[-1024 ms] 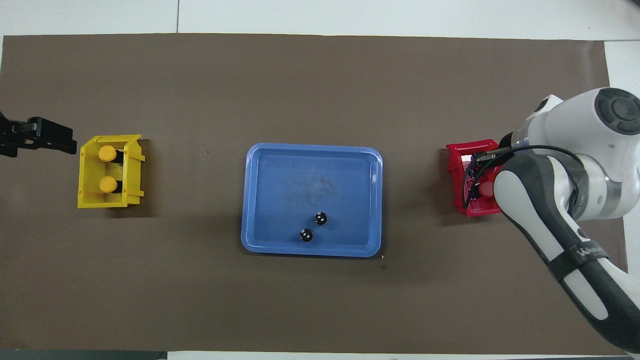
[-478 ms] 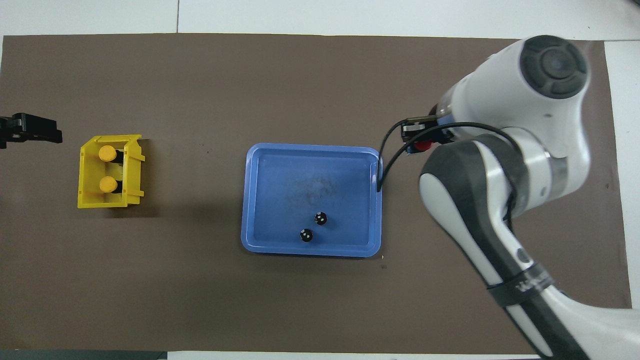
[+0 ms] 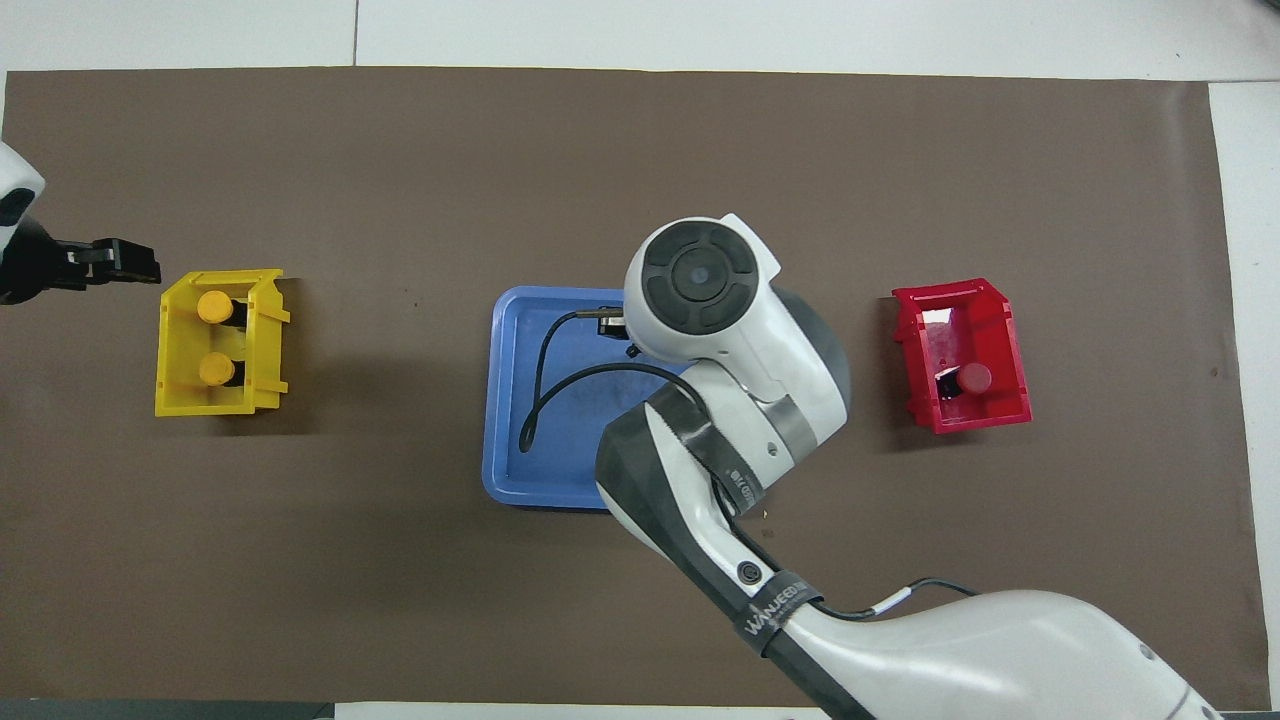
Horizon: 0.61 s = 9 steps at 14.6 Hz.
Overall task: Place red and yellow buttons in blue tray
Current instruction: 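Place the red button in the tray while the left gripper reaches the yellow bin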
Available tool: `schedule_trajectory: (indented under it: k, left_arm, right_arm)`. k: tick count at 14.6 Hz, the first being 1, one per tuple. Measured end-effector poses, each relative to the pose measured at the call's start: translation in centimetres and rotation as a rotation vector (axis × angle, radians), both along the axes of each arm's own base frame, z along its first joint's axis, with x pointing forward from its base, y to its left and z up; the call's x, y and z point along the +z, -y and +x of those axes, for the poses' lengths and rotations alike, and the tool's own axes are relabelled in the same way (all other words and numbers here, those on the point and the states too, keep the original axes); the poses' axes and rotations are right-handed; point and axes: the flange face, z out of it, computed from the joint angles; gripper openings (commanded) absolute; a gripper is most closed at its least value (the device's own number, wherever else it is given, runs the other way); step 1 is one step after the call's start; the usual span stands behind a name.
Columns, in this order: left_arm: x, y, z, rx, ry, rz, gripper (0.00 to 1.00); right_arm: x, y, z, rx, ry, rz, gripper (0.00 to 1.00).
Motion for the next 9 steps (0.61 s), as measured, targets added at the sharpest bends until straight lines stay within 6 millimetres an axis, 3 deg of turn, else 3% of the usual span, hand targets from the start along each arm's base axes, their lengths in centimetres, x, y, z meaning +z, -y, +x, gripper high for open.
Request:
schedule_trajectory:
  k: [4, 5, 6, 8, 9]
  left_arm:
    - [-4.7, 0.1, 1.3, -0.002, 0.017, -0.003, 0.69]
    - [-5.7, 0.0, 1.3, -0.001, 0.015, -0.003, 0.69]
    - [-6.5, -0.1, 1.2, 0.000, 0.015, -0.003, 0.69]
    - [-7.5, -0.2, 1.0, 0.001, 0.005, -0.003, 0.69]
    - [-8.0, -0.1, 0.8, 0.000, -0.002, -0.004, 0.69]
  right_arm:
    - [-1.4, 0.2, 0.4, -0.010, -0.001, 0.003, 0.30]
    - [-1.5, 0.1, 0.4, -0.009, 0.004, 0.008, 0.36]
    - [-1.8, 0.1, 0.3, -0.008, 0.009, 0.012, 0.52]
    - [-2.1, 0.2, 0.2, -0.008, 0.012, 0.015, 0.65]
    - [-2.1, 0.3, 0.3, -0.010, 0.012, 0.015, 0.65]
